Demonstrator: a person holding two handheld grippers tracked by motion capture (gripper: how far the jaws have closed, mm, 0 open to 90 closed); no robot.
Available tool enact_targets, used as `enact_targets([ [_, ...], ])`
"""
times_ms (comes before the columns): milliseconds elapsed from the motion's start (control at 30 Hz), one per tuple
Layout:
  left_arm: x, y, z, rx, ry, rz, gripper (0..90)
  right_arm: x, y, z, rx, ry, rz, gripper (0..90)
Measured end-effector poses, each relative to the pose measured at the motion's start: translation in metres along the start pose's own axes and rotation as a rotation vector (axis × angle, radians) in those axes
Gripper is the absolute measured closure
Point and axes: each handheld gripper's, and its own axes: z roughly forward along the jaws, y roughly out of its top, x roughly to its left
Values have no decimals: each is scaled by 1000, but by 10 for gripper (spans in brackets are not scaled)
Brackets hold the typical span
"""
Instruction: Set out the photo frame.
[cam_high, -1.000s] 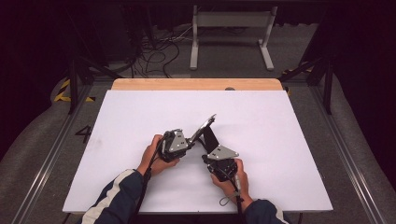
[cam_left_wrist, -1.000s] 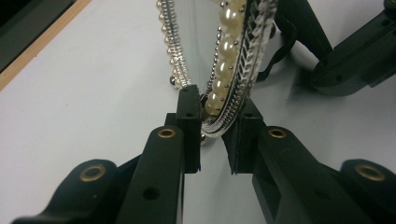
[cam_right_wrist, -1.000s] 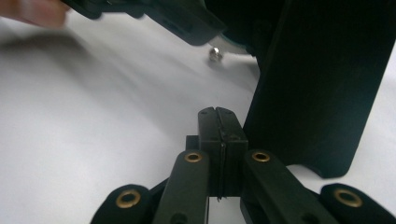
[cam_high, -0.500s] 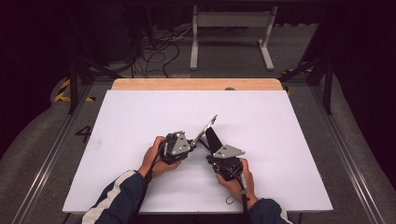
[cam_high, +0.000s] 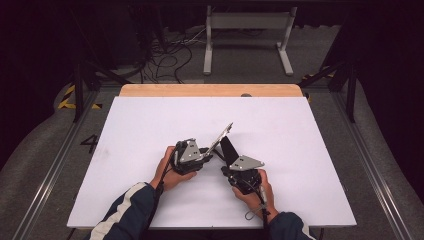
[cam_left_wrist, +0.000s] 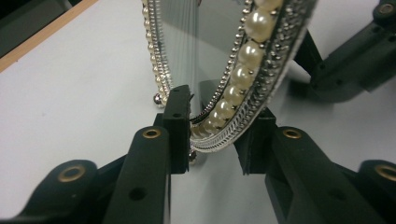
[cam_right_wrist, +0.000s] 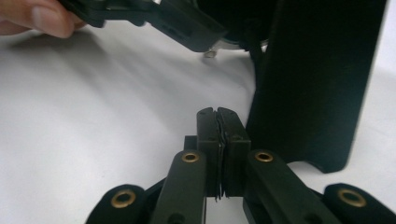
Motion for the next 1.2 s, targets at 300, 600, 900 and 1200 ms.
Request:
enact_targets([
  [300, -7, 4, -4, 49, 47, 95, 766, 3, -2, 5, 18, -1, 6, 900],
  [600, -15, 7, -10, 71, 52, 113, 763, -3, -2, 0, 39, 9, 28, 900],
  [900, -21, 8, -14, 73, 45, 125, 748, -12, -4, -1, 44, 26, 40, 900],
  [1200, -22, 8, -14, 59, 35, 121, 742, -16, -4, -2, 48, 22, 29, 900],
])
